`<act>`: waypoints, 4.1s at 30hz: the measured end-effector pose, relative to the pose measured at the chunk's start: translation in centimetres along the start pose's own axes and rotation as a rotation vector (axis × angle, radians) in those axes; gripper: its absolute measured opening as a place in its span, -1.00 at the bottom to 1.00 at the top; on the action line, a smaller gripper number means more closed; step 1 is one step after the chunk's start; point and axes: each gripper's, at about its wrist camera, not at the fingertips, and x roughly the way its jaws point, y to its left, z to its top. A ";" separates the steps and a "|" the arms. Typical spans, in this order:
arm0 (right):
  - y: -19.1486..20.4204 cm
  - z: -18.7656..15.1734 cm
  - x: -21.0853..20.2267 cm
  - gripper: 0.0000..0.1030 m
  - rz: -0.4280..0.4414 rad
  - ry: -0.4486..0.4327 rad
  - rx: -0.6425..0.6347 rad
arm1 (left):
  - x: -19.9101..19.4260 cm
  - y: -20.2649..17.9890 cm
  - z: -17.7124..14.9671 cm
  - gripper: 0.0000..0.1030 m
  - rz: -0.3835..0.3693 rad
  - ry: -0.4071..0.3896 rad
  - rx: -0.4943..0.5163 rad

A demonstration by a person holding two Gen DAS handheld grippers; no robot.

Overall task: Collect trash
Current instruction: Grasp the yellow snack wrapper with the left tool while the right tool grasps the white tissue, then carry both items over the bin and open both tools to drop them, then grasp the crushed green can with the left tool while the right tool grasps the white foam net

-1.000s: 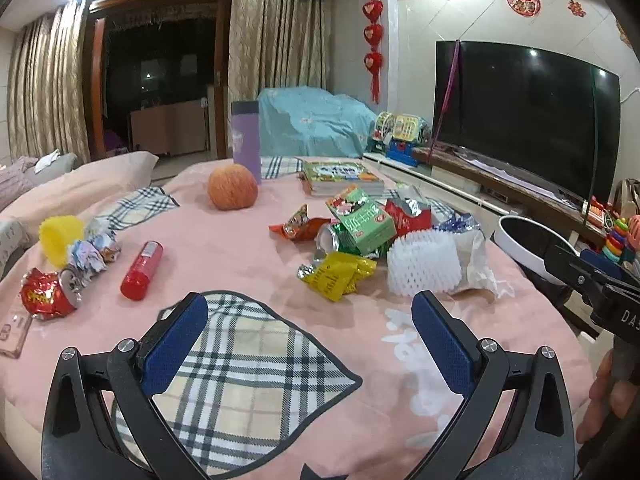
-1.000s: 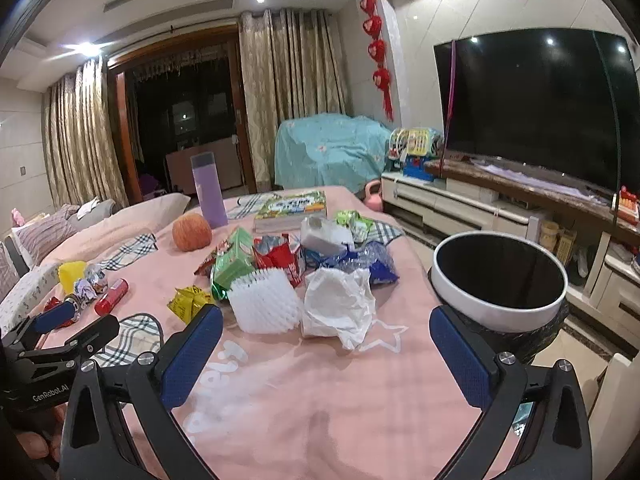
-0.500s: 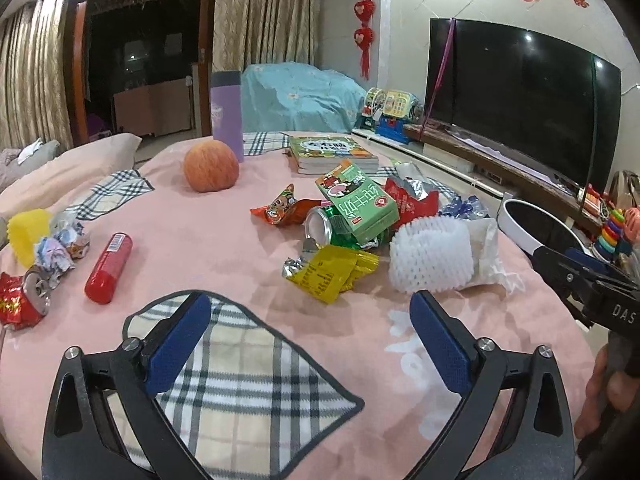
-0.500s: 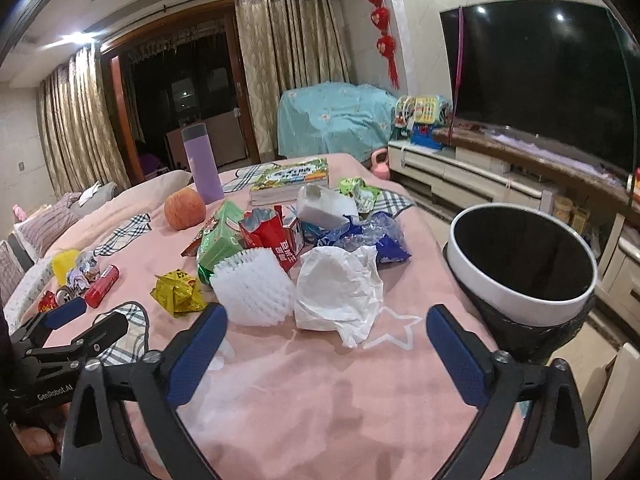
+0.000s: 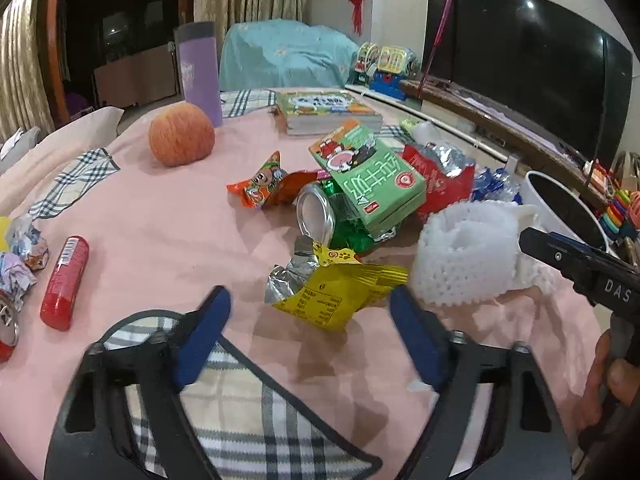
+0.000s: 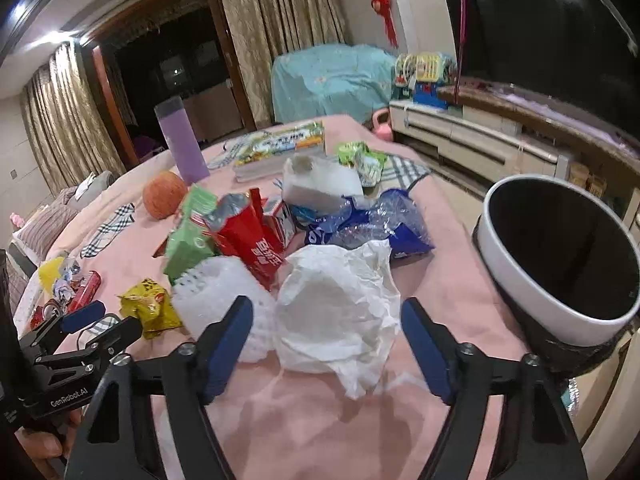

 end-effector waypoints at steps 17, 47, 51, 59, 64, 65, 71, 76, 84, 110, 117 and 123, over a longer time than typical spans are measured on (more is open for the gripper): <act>-1.8 -0.3 -0.6 -0.86 0.081 0.005 0.059 | -0.4 1.1 0.0 -0.68 -0.108 0.005 -0.071; -14.6 1.0 -10.4 -0.90 -0.053 -0.151 0.200 | -3.9 -17.7 4.6 -0.69 -0.460 -0.011 0.178; -17.1 1.4 -10.5 -0.90 -0.080 -0.149 0.230 | -3.0 -21.1 5.3 -0.69 -0.472 -0.003 0.221; -20.4 2.7 -9.7 -0.90 -0.105 -0.142 0.248 | -0.3 -25.9 7.1 -0.68 -0.480 0.040 0.290; -22.5 3.4 -8.8 -0.88 -0.098 -0.121 0.271 | 2.0 -28.6 8.2 -0.68 -0.482 0.086 0.323; -22.7 3.3 -8.7 -0.88 -0.095 -0.118 0.272 | 2.4 -29.0 8.2 -0.68 -0.480 0.093 0.327; -24.0 4.3 -7.3 -0.87 -0.108 -0.091 0.252 | 5.3 -30.5 8.8 -0.68 -0.483 0.153 0.320; -24.3 4.8 -5.9 -0.82 -0.099 -0.054 0.225 | 6.9 -31.4 8.6 -0.67 -0.485 0.191 0.325; -25.3 5.1 -5.0 -0.26 -0.091 -0.026 0.240 | 6.6 -30.8 8.6 0.36 -0.454 0.165 0.312; -18.9 2.9 -7.1 0.59 -0.002 -0.075 0.261 | -3.2 -19.3 3.3 0.50 -0.475 0.058 0.159; -15.1 0.7 -7.3 0.60 0.051 -0.067 0.272 | -5.8 -13.0 1.2 0.51 -0.468 0.026 0.085; -11.7 -1.0 -7.0 0.66 0.083 -0.033 0.251 | -7.1 -7.3 -0.1 0.51 -0.345 -0.023 0.023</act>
